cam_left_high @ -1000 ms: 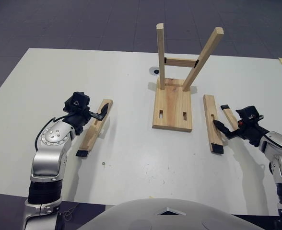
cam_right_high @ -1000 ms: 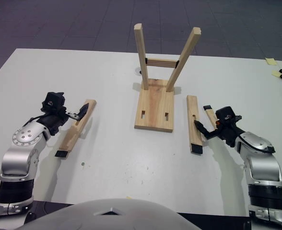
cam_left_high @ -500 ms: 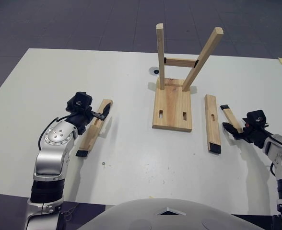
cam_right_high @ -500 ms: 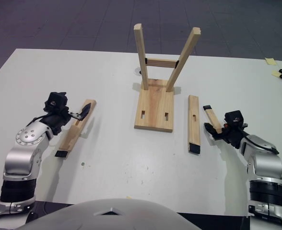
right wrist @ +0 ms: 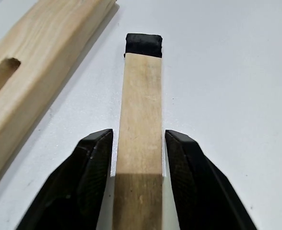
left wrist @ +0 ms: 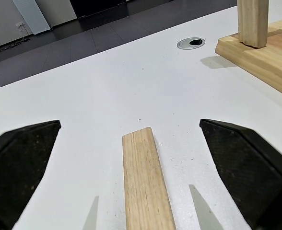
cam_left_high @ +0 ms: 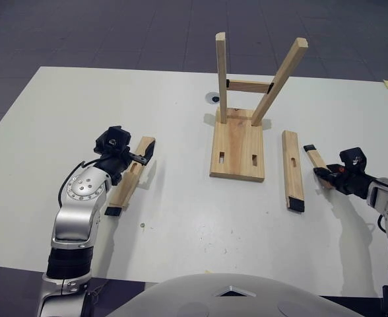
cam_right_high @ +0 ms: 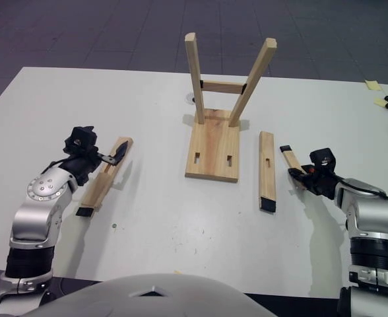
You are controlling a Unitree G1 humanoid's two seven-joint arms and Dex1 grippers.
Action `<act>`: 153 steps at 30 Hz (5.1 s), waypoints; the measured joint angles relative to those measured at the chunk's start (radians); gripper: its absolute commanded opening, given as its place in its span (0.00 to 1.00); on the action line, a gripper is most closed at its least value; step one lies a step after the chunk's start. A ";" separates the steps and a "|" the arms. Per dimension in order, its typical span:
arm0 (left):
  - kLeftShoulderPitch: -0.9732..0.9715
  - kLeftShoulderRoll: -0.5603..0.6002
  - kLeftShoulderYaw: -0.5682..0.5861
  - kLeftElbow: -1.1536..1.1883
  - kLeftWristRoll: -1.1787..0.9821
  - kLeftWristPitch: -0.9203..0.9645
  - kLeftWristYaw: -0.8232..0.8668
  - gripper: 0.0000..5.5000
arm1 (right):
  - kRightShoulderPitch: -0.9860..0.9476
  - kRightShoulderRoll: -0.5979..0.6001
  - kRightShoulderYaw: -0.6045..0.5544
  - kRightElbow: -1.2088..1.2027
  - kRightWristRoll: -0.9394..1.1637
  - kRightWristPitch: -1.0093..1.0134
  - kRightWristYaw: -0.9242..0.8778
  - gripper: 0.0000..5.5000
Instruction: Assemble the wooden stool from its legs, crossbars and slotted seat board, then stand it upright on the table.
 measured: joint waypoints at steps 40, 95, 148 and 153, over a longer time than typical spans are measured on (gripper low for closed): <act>-0.349 -0.190 0.256 -0.161 -1.130 0.335 0.101 0.98 | -0.170 0.354 0.109 -0.546 0.150 -0.474 -0.101 0.24; -0.336 -0.071 -0.262 -0.005 -0.038 -0.284 -0.124 0.98 | -0.217 0.699 0.108 -0.484 1.511 -0.167 -1.045 0.24; -0.300 -0.212 -0.178 0.001 -0.176 -0.174 -0.154 0.22 | -0.183 0.597 0.135 -0.455 1.456 -0.164 -0.981 0.24; -0.331 -0.236 -0.091 -0.032 -0.299 -0.086 -0.119 0.37 | -0.181 0.603 0.135 -0.456 1.450 -0.166 -0.978 0.24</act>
